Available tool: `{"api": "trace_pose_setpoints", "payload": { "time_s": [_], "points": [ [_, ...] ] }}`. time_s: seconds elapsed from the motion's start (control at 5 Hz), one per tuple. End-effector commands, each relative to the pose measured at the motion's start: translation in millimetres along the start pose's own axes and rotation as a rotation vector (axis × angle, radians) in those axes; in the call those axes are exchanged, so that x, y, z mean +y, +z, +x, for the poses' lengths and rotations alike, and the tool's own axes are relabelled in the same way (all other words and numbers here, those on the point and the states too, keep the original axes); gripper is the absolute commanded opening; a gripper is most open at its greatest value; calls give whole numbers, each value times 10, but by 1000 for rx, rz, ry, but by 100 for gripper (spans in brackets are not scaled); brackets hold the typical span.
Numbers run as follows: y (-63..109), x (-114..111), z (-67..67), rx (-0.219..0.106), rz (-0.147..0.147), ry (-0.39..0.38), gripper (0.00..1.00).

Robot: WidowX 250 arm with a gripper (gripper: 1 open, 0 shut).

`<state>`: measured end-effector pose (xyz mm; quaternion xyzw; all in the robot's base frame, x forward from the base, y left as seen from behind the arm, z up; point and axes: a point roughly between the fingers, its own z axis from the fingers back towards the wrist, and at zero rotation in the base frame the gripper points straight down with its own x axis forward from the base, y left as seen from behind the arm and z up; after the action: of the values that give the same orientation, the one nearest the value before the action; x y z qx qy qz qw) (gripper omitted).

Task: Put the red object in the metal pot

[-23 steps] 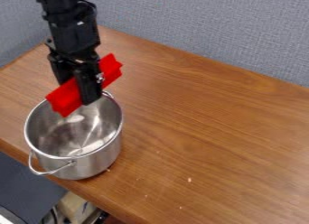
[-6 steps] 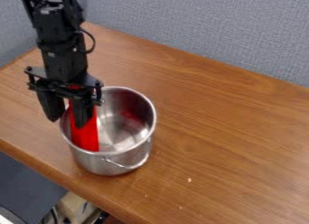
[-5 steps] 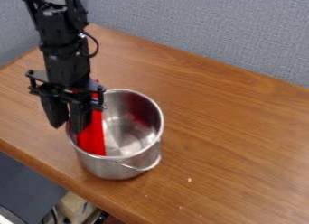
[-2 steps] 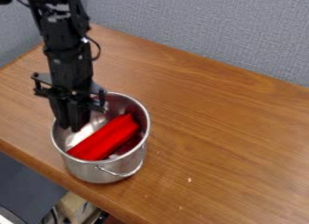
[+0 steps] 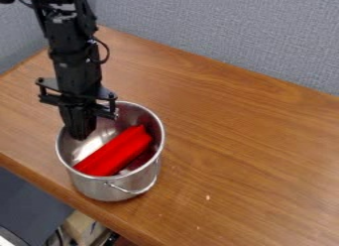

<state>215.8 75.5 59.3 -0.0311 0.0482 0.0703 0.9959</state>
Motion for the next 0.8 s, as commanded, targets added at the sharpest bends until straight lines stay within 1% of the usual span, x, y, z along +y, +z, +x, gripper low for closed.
{"api": "trace_pose_setpoints", "payload": {
  "time_s": [0.0,0.2,0.4,0.6],
  "points": [
    [-19,-55,-10,-18,10,1,0],
    [36,-85,-53,-17,-13,61,0],
    [53,-104,-100,-17,-20,123,0],
    [77,-75,-101,-14,-25,94,100]
  ]
}}
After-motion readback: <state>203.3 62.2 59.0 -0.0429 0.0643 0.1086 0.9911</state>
